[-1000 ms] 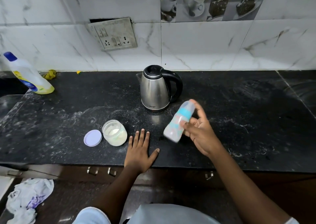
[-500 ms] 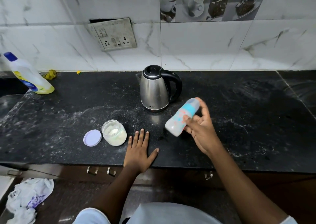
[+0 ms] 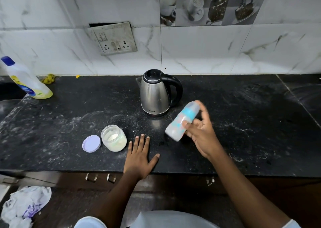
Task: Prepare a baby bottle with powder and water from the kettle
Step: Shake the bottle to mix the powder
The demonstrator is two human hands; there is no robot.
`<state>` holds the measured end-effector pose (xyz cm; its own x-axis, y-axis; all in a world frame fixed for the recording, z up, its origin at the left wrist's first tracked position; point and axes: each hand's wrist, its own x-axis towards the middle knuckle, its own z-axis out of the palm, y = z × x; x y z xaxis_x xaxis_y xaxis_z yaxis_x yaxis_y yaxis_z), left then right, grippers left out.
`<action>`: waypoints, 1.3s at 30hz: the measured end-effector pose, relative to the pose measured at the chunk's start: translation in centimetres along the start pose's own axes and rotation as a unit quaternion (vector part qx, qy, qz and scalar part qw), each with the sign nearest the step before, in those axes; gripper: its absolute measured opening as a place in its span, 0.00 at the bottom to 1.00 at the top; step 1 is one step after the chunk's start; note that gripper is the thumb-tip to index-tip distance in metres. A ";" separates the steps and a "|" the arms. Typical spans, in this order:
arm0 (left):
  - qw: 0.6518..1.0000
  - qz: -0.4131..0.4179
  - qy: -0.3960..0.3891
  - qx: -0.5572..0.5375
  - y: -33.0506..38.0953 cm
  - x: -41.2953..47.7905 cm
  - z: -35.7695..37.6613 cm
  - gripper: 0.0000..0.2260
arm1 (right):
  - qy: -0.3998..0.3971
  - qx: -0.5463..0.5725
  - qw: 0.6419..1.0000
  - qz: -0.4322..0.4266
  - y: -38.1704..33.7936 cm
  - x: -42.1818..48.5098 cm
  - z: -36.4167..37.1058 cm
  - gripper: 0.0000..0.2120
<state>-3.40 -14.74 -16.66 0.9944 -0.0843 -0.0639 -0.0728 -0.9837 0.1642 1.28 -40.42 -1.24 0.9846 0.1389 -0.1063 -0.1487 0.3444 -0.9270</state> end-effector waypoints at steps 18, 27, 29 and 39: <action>1.000 0.004 0.003 -0.011 0.0 0.0 0.2 0.42 | -0.094 -0.066 0.991 0.070 0.0 -0.6 -1.1 0.42; 1.000 0.005 0.001 -0.014 -0.2 -0.1 0.2 0.42 | -0.072 -0.058 0.993 0.069 0.3 -1.0 -0.1 0.41; 1.000 0.006 0.008 -0.022 -0.1 0.2 0.0 0.42 | 0.027 0.012 0.999 0.034 0.4 -0.7 -0.2 0.39; 1.000 0.007 0.004 -0.018 -0.1 0.3 0.2 0.43 | -0.023 0.000 0.999 0.043 0.6 -0.7 -0.3 0.40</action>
<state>-3.16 -14.74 -16.92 0.9939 -0.0965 -0.0540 -0.0838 -0.9760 0.2008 0.55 -40.59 -1.88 0.9627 0.2109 -0.1693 -0.2331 0.3300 -0.9147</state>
